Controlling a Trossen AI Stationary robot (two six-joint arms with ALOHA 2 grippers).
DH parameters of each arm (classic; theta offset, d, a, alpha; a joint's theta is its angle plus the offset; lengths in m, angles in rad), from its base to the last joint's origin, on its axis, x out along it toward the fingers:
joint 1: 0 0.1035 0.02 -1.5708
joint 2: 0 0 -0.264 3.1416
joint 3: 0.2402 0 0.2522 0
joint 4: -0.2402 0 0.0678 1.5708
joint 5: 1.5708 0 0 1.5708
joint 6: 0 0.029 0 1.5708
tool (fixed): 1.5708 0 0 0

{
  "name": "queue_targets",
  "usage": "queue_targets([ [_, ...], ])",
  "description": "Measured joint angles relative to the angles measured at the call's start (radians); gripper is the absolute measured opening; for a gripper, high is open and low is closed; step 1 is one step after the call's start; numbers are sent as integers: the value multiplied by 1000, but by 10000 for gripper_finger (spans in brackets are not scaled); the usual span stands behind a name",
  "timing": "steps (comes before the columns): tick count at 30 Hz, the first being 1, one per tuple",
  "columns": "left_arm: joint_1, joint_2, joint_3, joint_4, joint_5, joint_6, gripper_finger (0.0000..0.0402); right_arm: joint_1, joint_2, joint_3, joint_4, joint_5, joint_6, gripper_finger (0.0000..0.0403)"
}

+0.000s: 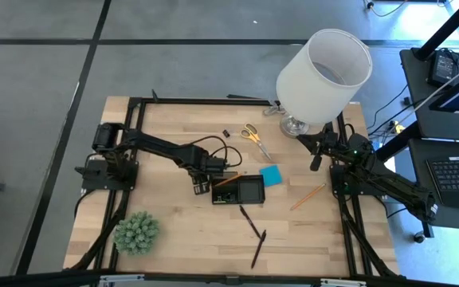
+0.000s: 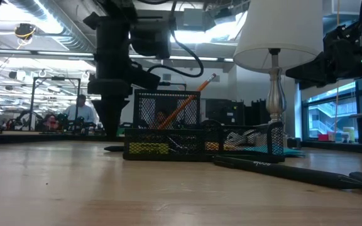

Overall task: Pick and place office supplies into organizer
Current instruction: Put the top black pen into the desk organizer

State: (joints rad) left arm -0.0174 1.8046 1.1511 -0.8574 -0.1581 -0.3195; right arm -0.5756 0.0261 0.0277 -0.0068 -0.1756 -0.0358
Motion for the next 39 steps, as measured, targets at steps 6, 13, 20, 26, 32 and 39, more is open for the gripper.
queue_targets([
  [6, 0, 0, 0, -22, -2, 22, 137, 0, 0, 0, 0, 0, 0, 58],
  [13, 30, -64, 0, -83, -17, 53, 137, 0, 0, 0, 0, 0, -3, 58],
  [20, 95, -124, 0, -65, -60, 72, 137, 0, 7, 0, -1, 1, -10, 58],
  [26, 92, -108, -23, 10, 23, 164, 137, 0, 20, 0, 0, 1, -22, 58],
  [32, 66, -102, -75, 30, 23, 157, 137, 0, 34, 0, -1, 3, -28, 58],
  [39, 19, -102, -113, 91, 31, 166, 137, 0, 33, 0, -4, 25, -27, 58],
])
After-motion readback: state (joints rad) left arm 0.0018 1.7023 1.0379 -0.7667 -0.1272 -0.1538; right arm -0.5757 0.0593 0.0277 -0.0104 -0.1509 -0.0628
